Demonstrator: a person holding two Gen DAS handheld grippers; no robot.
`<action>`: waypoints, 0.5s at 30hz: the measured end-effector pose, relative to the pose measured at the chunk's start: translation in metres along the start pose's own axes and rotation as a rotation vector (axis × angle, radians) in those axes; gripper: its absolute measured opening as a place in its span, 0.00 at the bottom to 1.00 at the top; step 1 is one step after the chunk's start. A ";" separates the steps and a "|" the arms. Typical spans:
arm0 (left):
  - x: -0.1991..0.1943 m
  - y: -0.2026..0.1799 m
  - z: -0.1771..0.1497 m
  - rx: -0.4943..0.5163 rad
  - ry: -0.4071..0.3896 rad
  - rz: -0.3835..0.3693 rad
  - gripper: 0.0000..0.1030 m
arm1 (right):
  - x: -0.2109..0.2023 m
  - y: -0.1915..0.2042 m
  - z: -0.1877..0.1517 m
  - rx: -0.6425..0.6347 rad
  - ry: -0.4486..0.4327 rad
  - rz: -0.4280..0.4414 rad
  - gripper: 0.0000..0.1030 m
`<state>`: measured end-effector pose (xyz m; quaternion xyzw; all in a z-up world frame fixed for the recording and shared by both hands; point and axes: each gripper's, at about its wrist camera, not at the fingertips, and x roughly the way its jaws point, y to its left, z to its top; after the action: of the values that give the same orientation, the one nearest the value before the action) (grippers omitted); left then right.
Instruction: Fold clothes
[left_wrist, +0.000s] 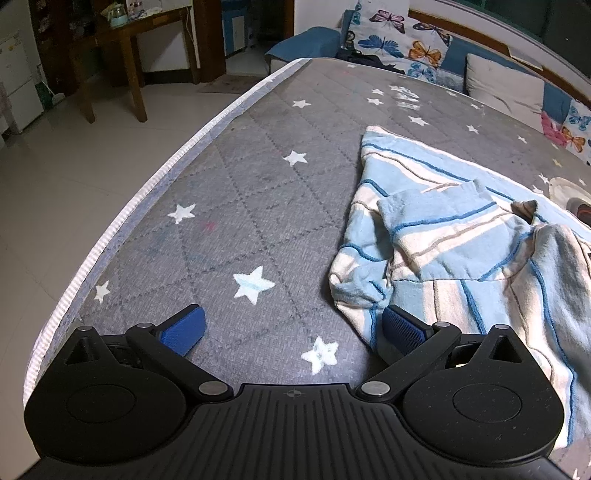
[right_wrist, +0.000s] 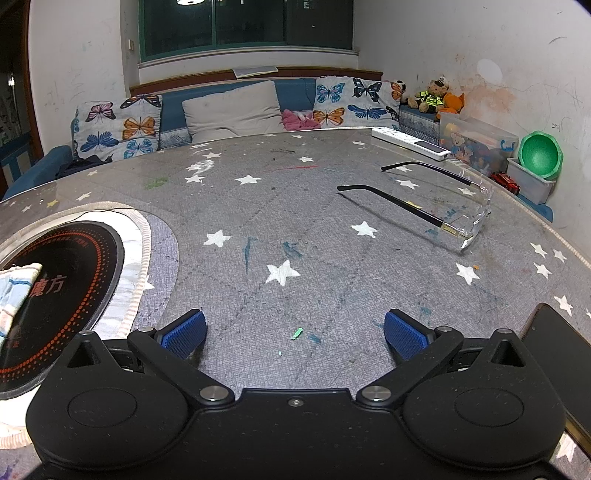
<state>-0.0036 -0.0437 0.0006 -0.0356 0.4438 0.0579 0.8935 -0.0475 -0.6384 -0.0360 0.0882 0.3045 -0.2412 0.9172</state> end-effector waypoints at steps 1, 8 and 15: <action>0.000 0.000 0.000 -0.001 0.000 0.000 1.00 | 0.000 0.000 0.000 0.000 0.000 0.000 1.00; -0.002 0.001 -0.002 0.001 -0.004 0.001 1.00 | 0.000 0.000 0.000 0.000 0.000 0.000 1.00; -0.004 0.001 -0.004 0.001 -0.008 0.001 1.00 | 0.000 0.000 0.000 0.000 0.000 0.000 1.00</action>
<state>-0.0092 -0.0430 0.0017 -0.0349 0.4403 0.0583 0.8953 -0.0472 -0.6383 -0.0359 0.0882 0.3046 -0.2412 0.9172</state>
